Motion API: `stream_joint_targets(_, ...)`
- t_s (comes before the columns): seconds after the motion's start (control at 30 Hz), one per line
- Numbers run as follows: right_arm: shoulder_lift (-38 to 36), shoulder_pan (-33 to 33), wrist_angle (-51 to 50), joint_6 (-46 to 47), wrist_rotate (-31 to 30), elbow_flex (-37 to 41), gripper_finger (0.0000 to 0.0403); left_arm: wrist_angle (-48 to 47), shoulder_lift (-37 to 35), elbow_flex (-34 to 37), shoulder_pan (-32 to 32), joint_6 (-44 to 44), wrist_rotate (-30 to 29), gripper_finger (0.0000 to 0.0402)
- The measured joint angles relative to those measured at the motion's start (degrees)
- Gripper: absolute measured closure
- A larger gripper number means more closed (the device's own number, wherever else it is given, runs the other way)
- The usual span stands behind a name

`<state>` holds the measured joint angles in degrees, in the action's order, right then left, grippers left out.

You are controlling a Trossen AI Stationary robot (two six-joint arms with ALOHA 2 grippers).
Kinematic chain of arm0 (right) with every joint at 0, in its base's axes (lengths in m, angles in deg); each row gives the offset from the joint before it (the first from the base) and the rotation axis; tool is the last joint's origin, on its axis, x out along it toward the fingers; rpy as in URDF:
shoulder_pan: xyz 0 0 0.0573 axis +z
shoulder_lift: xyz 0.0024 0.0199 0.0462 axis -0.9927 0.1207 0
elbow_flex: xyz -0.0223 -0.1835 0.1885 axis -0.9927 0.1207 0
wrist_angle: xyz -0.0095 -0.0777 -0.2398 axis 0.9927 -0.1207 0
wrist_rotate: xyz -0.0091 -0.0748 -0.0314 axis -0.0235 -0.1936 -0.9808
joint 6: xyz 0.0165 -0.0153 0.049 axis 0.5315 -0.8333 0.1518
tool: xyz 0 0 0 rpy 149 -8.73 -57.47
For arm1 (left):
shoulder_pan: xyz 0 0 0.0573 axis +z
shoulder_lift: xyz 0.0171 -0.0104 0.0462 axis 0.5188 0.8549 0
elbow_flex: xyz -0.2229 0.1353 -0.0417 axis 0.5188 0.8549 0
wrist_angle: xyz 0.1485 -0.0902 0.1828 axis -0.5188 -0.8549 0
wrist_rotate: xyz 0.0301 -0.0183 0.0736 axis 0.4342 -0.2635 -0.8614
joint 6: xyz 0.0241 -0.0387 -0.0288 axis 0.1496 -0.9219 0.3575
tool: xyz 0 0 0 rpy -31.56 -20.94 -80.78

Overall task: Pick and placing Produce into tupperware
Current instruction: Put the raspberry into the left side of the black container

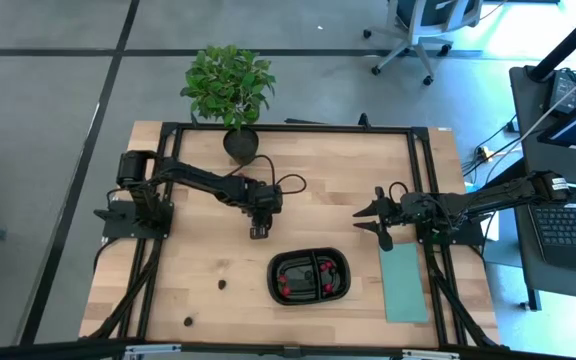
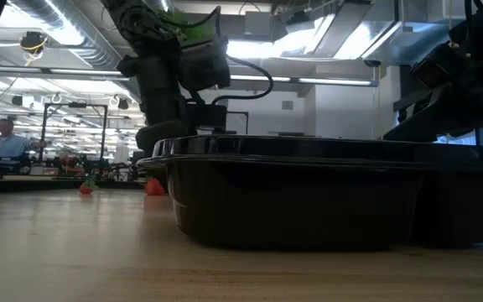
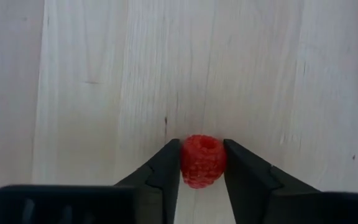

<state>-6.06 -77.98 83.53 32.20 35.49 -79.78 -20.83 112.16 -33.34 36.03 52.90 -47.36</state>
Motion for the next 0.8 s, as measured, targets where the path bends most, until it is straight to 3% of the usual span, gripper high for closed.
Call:
stream_joint_targets(0.47,0.00,0.01,0.01,0.00,-0.02,0.00,0.0265,-1.57,-0.30,-0.55,0.04,-1.51,0.69,0.0305)
stream_joint_targets(0.8,0.06,0.00,0.88,-2.03,-0.04,-0.02,0.0265,-9.36,-2.94,-10.77,-2.29,-2.58,4.61,0.0301)
